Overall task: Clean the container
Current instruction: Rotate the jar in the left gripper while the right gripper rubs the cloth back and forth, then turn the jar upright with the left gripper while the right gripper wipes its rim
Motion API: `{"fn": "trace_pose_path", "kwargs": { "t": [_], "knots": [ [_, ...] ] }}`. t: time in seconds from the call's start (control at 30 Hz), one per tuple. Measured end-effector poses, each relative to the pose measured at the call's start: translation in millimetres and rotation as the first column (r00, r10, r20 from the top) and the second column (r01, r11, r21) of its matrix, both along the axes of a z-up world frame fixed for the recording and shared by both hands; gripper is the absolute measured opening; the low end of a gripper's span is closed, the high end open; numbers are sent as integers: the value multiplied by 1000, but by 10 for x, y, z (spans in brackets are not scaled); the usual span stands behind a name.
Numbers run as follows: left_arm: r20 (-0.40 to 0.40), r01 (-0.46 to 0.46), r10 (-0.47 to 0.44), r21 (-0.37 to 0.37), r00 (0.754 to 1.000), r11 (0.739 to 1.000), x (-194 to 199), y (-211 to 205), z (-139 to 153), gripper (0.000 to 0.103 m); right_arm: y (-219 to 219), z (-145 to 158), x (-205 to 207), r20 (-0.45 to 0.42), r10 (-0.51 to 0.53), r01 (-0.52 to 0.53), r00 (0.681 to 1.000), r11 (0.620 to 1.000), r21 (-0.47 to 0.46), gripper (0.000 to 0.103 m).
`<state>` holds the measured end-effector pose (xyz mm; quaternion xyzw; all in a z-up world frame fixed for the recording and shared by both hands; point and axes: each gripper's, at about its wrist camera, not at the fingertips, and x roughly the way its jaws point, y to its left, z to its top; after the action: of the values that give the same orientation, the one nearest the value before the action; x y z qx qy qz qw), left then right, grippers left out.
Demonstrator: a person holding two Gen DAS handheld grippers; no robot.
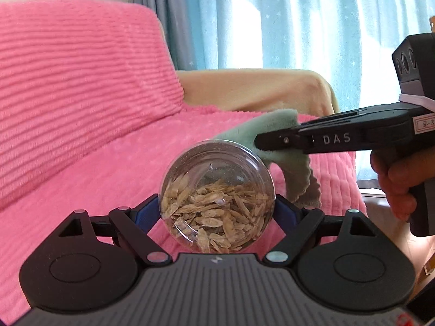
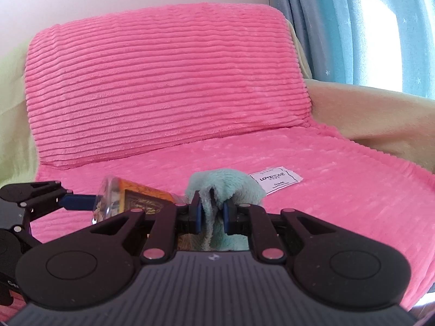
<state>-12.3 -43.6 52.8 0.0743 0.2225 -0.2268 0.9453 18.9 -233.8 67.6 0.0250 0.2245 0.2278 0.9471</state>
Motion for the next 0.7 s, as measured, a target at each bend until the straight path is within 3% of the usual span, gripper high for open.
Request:
{"fn": "trace_pose_path", "kwargs": {
  "t": [0.4, 0.53, 0.7],
  "knots": [
    [-103, 42, -25, 166, 994, 985, -269, 28, -8, 86, 3, -14, 10, -15, -12, 12, 1000, 1000, -3, 11],
    [-186, 69, -40, 150, 982, 986, -293, 92, 73, 90, 4, -19, 13, -20, -16, 16, 1000, 1000, -4, 11],
    [-221, 51, -40, 46, 974, 998, -116, 193, 517, 98, -62, 2, 48, -41, -30, 32, 999, 999, 33, 11]
  ]
}}
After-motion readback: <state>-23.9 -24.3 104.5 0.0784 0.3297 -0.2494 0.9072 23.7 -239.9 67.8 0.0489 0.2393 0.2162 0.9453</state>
